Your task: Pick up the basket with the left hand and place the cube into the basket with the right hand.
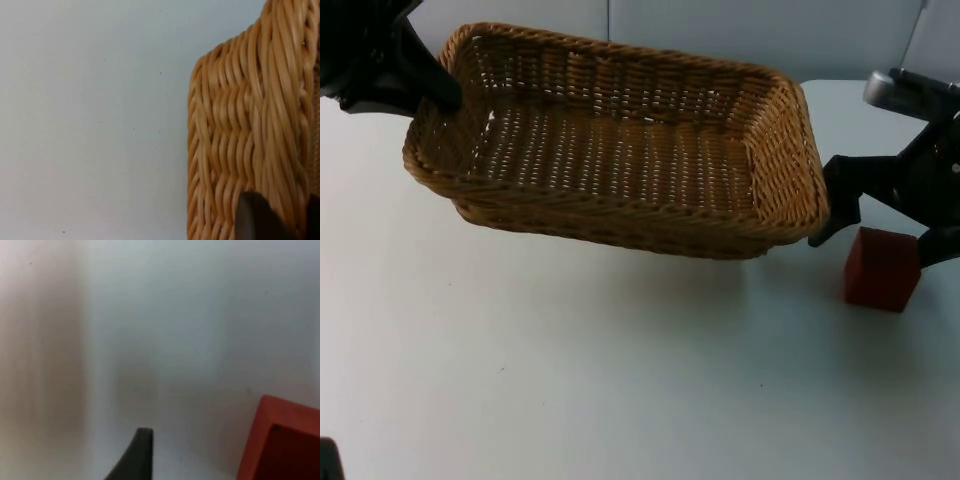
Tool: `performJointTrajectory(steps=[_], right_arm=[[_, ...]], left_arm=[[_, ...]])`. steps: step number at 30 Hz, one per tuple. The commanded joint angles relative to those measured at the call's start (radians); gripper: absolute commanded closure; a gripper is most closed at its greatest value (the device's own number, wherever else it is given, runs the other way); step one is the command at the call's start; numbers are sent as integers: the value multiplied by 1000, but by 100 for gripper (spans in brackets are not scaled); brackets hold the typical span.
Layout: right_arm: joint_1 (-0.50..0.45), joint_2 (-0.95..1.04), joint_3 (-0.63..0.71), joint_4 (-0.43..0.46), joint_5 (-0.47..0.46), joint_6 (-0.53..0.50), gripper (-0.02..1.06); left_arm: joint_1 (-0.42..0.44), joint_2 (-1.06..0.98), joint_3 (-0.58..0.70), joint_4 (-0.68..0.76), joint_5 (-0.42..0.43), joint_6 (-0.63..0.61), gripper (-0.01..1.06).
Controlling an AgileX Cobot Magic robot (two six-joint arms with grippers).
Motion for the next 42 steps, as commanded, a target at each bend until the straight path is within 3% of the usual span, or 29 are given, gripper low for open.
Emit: performJointTrajectory(steps=[1,2,4,5,7,9,23,29,31,33,34,36,42], right_arm=[[4,-2,-6,4,0,17,22],[4,-2,-6,4,3,31,37],[4,-2,-6,0,3,56,56],[4,-2,-6,0,3,56,56],[4,-2,-6,-3,3,68,69],[4,-2,-6,-22,-2,79,76],[0,-2,-8,-88,-52,132,76],[-19,-16,-81,-153,-12,155,76],[-27,-42,-146,-240,18,210,76],[-30,-72,-251,-381,70,297,76],[-30,-72,-251,-381,70,297,76],[-30,-87,-358,-474,151,343,76],[-6,-93,-635,-456,328,313,76]], left_arm=[[2,-16,-9,-44,9,-1,105],[2,-16,-9,-44,9,-1,105],[2,-16,-9,-44,9,-1,105],[2,-16,-9,-44,9,-1,105],[2,-16,-9,-44,9,-1,105],[2,-16,-9,-44,7,-1,105],[2,-16,-9,-44,7,-1,105],[2,-16,-9,-44,5,-1,105],[2,-16,-9,-44,-2,-1,105],[2,-16,-9,-44,-20,-1,105],[2,-16,-9,-44,-20,-1,105],[2,-16,-9,-44,-38,-1,105],[2,-16,-9,-42,-62,-1,105]])
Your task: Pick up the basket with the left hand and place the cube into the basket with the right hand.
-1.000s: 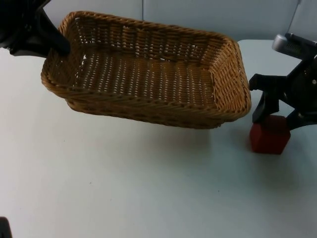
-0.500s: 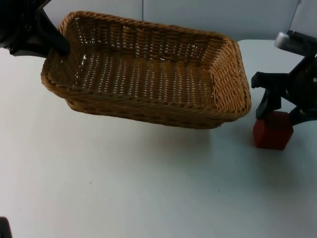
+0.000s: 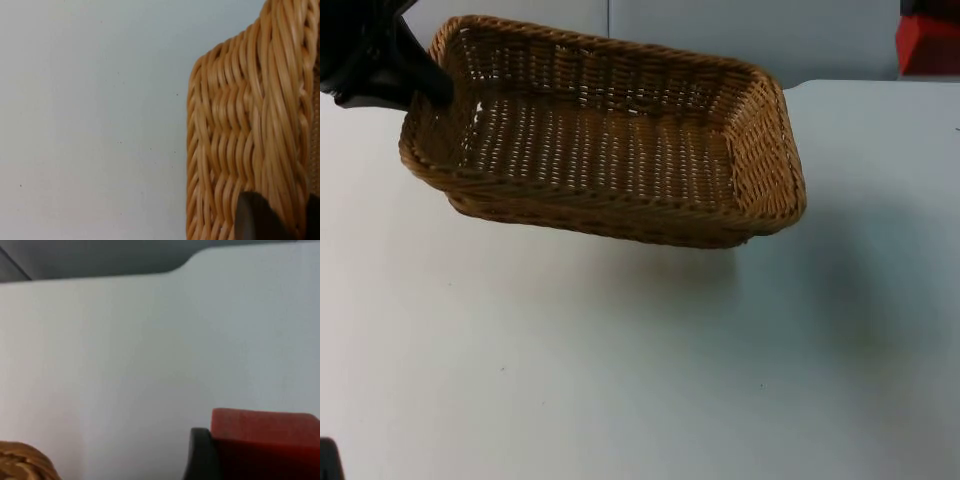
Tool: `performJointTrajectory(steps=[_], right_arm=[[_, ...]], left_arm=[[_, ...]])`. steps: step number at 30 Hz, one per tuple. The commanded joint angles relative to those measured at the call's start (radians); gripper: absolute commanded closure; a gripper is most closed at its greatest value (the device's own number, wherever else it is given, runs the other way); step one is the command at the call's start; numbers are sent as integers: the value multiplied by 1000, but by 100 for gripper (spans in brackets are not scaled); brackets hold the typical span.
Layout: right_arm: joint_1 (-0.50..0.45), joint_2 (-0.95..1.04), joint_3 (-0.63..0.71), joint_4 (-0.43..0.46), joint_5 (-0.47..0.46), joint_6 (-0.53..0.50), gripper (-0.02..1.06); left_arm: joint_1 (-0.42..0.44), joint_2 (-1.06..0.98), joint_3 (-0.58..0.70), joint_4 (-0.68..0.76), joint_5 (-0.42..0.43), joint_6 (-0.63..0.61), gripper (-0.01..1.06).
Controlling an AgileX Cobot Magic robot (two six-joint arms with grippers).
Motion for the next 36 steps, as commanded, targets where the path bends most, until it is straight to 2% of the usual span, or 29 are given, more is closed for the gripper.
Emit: performJointTrajectory(steps=[1,2,4,7,8,11,21,28,31,33,35,36], right_arm=[[31,-13,-129,41,96,-42,76],[31,-13,-129,41,96,-42,76],[51,-13,-177,104,121,-67,76],[102,-13,-211,290,143,-136,76],[102,-13,-211,290,143,-136,76],[157,-6,-211,372,151,-168,76],[306,97,-211,386,206,-170,76],[342,168,-211,378,206,-170,75],[346,193,-211,374,206,-196,69],[346,213,-211,374,211,-235,54],[346,236,-211,382,215,-265,27],[346,236,-211,382,215,-265,27]], left_arm=[[2,-16,-9,-40,2,-3,105],[2,-16,-9,-40,2,-3,105],[2,-16,-9,-40,2,-3,105],[2,-16,-9,-40,0,-3,105],[2,-16,-9,-40,0,-3,105],[2,-16,-9,-40,0,-3,105],[2,-16,-9,-40,0,-3,105],[2,-16,-9,-40,0,-3,105],[2,-16,-9,-40,0,-3,105],[2,-16,-9,-40,-2,-3,105],[2,-16,-9,-40,-2,-3,105],[2,-16,-9,-40,-2,-3,105]])
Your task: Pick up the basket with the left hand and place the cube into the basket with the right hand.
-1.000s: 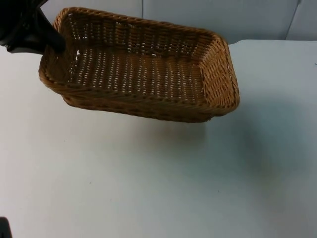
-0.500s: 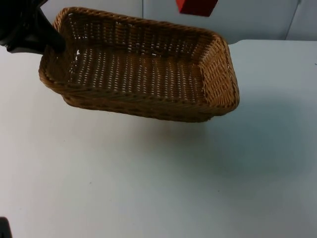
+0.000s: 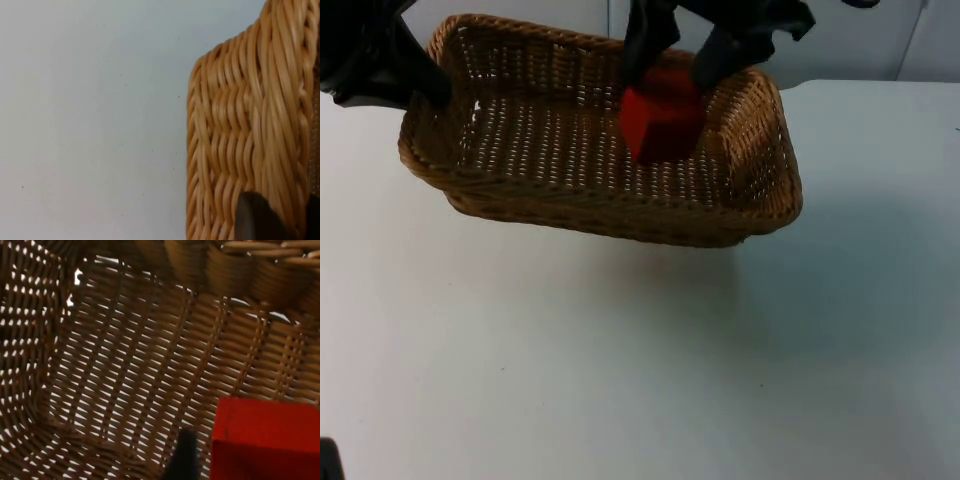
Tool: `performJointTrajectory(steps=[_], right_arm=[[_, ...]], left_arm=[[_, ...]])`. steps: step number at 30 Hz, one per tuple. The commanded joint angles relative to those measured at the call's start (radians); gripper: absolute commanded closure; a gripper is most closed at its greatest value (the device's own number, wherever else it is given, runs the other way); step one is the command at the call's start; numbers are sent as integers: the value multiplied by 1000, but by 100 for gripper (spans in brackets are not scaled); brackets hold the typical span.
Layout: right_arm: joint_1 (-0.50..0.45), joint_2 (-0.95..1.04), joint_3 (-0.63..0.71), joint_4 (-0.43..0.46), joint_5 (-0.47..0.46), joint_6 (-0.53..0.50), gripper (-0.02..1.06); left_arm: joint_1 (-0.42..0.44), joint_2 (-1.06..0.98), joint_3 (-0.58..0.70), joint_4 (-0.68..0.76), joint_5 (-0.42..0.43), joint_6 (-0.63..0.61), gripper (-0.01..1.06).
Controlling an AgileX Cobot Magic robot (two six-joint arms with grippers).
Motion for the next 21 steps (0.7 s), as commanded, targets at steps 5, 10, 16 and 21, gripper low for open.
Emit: performJointTrajectory(steps=[5,10,16,21], right_arm=[[-3,-2,-10,8,-20,-51,-1],[-52,-97,-10,-69,-55,-14,4],[-196,-218,-10,-254,-44,71,16],[-377,-253,-10,-259,-37,145,61]], left_arm=[[2,-16,-9,-40,1,-3,105],[2,-16,-9,-40,1,-3,105],[2,-16,-9,-40,1,-3,105],[2,-16,-9,-40,1,-3,105]])
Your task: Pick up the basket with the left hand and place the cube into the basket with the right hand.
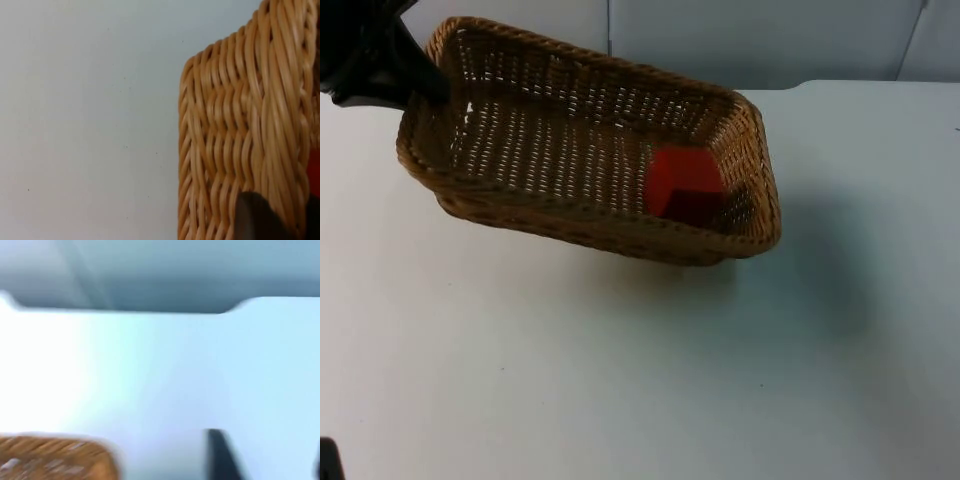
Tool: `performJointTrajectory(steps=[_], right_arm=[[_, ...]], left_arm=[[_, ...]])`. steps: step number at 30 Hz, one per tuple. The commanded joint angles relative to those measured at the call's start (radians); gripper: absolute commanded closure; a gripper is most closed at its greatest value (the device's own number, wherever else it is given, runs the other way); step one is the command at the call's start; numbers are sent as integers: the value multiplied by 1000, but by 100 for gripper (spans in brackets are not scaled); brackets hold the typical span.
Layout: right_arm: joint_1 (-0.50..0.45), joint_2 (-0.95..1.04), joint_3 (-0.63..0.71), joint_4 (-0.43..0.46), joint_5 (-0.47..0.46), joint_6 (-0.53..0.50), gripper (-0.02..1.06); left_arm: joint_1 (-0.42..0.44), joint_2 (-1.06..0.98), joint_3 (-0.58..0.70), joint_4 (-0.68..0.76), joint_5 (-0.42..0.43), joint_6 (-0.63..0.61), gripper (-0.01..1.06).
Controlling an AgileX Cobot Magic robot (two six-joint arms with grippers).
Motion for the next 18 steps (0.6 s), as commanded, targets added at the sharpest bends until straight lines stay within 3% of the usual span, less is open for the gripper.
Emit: performJointTrajectory(steps=[1,3,7,13,18], right_arm=[[-61,-10,-6,-11,18,29,77],[-134,-10,-6,-11,37,36,105],[-208,-10,-4,-11,72,38,105],[-224,-10,-4,-17,97,40,105],[-224,-10,-4,-9,107,40,105]], left_arm=[[0,-16,-9,-44,14,-7,105],[0,-16,-9,-44,14,-7,105],[0,-16,-9,-46,8,-7,105],[0,-16,-9,-46,-70,-7,105],[0,-16,-9,-46,-49,-7,105]])
